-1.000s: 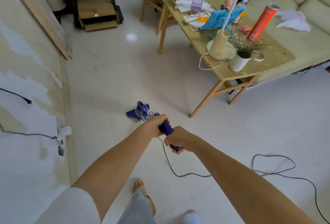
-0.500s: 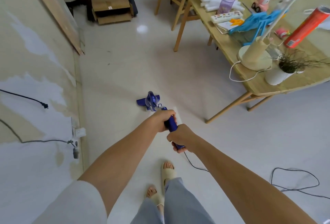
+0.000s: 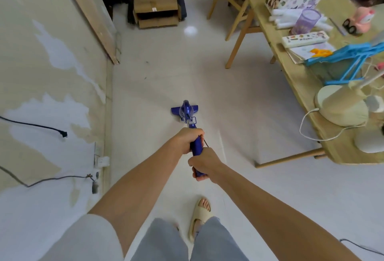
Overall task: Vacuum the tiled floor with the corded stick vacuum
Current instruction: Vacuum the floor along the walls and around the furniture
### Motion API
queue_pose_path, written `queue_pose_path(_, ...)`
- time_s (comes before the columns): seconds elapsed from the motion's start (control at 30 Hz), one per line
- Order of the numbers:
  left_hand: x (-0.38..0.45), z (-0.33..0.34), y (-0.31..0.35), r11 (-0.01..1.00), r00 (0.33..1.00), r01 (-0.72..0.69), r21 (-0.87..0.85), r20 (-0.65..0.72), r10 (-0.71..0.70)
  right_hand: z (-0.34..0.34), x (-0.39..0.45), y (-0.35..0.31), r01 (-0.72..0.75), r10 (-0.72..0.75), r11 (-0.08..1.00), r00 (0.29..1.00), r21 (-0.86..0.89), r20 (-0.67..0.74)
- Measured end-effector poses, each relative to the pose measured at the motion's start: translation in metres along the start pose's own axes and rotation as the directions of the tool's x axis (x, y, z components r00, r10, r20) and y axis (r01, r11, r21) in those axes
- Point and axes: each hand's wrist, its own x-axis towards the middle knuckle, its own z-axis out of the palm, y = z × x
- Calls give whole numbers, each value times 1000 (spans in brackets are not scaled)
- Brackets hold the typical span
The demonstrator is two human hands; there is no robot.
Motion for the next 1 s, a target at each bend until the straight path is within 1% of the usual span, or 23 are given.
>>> queue_pose_path(0.1,18,-4,16,1000,1000,22,1,3,-22,0,18,-13,-21,21,1000,1000,-14,-6)
queue_pose_path(0.2,41,-11,36,997,999,52,53,11,-53,1,41,-30,-48,47,998,998,-28,-34)
queue_pose_path(0.33,70,-18,66,997,999,47,62,17,-48,-2,73,-60,-82,79,996,993,-32,-87)
queue_pose_path(0.47,106,-35,108,995,998,49,83,32,-52,-1,108,-107,-123,123,992,987,3,-101)
queue_pose_path(0.63,151,-67,163,989,999,27,143,31,-32,9,153,-168,-119,118,993,987,5,-107)
queue_pose_path(0.77,180,-83,196,986,999,-1,165,33,-5,12,183,-204,-107,110,994,989,28,-96)
queue_pose_path(0.87,197,-90,211,987,1000,-15,162,27,11,10,199,-219,-94,97,995,990,31,-100)
queue_pose_path(1.0,200,-88,214,989,998,3,146,59,-12,7,202,-217,-90,93,996,989,29,-118)
